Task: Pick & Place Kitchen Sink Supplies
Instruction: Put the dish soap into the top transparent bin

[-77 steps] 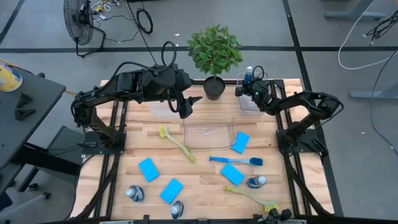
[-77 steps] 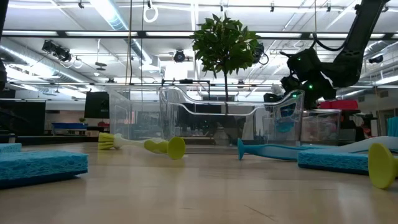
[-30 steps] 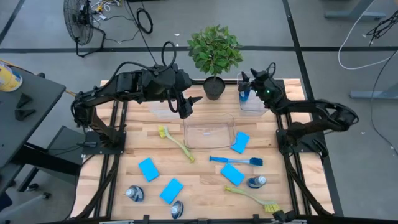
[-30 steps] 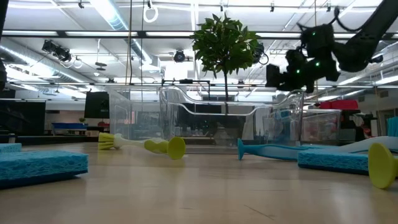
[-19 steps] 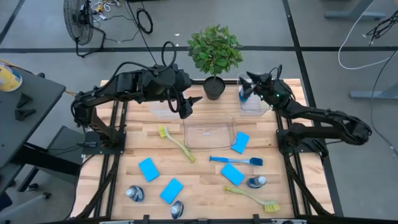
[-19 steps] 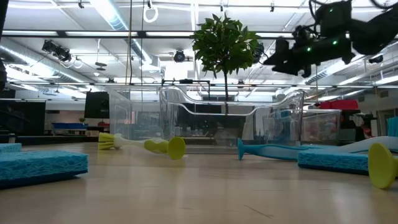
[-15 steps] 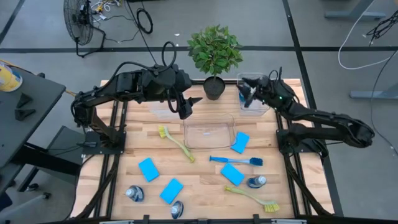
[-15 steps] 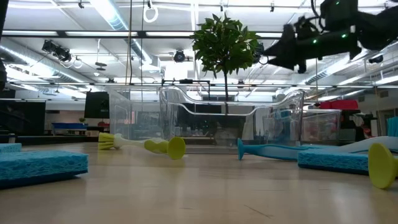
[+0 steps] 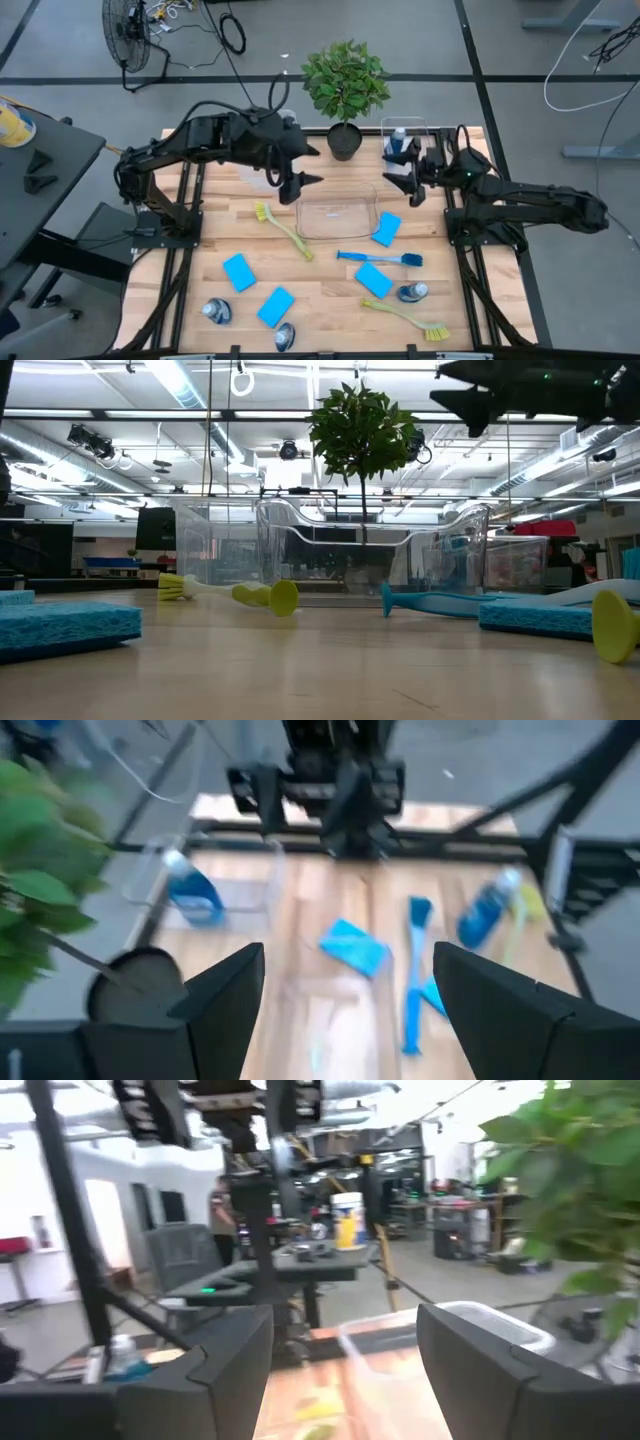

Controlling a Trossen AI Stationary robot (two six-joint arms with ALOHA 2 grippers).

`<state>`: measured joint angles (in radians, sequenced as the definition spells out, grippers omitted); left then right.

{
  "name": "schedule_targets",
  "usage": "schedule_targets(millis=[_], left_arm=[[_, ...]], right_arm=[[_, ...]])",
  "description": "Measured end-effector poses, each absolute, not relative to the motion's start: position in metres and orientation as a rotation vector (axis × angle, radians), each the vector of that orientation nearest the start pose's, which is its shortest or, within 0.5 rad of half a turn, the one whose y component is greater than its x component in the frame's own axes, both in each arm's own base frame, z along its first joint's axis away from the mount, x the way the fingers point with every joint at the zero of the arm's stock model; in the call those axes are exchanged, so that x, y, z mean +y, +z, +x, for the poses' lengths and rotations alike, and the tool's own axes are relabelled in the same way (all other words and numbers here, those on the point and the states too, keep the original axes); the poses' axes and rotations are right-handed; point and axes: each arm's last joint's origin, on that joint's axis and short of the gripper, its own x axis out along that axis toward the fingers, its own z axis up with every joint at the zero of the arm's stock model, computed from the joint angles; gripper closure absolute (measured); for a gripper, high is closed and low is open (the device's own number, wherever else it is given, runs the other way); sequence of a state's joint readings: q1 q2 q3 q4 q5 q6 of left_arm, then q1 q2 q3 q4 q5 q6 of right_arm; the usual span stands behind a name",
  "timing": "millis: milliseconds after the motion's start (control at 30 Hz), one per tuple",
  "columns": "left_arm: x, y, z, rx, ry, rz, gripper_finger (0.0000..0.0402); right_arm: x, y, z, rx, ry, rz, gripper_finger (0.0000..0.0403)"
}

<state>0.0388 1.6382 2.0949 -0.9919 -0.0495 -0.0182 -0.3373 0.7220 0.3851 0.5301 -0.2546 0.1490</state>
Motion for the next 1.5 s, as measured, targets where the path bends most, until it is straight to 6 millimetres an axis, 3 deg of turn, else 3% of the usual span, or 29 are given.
schedule_targets(millis=[333, 600, 900, 1200, 1500], left_arm=[[-0.013, 0.466, 0.305, 0.706, -0.126, -0.052, 0.0109], [-0.049, 0.463, 0.298, 0.757, -0.253, -0.068, 0.0109], [-0.079, 0.462, 0.291, 0.782, -0.336, -0.051, 0.0109], [-0.091, 0.462, 0.287, 0.795, -0.331, -0.096, 0.0109], [-0.091, 0.461, 0.286, 0.810, -0.293, -0.074, 0.0109]], right_arm=[[-0.032, 0.292, 0.166, -0.147, -0.043, 0.086, 0.0154], [-0.024, 0.309, 0.167, -0.101, 0.000, 0.090, 0.0154], [-0.010, 0.315, 0.168, -0.041, 0.081, 0.090, 0.0154], [0.006, 0.333, 0.165, 0.017, 0.130, 0.111, 0.0154], [0.025, 0.332, 0.166, 0.161, 0.237, 0.163, 0.0154]])
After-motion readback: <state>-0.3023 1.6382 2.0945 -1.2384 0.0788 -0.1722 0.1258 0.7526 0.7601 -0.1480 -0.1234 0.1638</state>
